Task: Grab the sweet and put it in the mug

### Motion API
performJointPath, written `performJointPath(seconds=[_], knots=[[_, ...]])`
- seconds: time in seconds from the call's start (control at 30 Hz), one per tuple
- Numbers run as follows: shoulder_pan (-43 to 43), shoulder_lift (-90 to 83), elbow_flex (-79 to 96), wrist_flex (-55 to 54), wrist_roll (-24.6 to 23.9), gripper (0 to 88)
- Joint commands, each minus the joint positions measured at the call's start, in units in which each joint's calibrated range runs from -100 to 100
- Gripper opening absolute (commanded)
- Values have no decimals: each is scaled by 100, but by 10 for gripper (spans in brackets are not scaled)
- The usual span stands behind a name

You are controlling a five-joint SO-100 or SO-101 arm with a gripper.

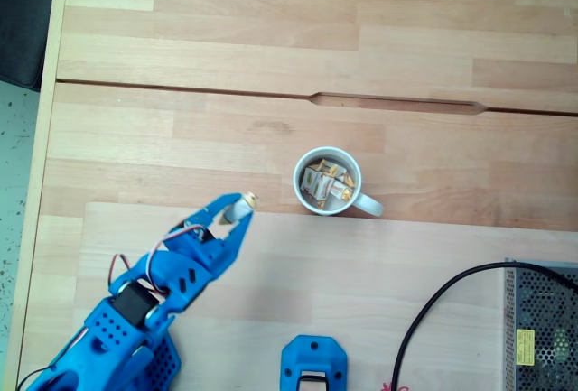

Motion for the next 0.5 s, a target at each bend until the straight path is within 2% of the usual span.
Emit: performJointPath(seconds=[0.0, 0.17, 0.47], knots=[[323, -142, -485, -93, -10, 35], [440, 203, -949, -230, -59, 35], [919, 1691, -1118, -1472, -44, 35]])
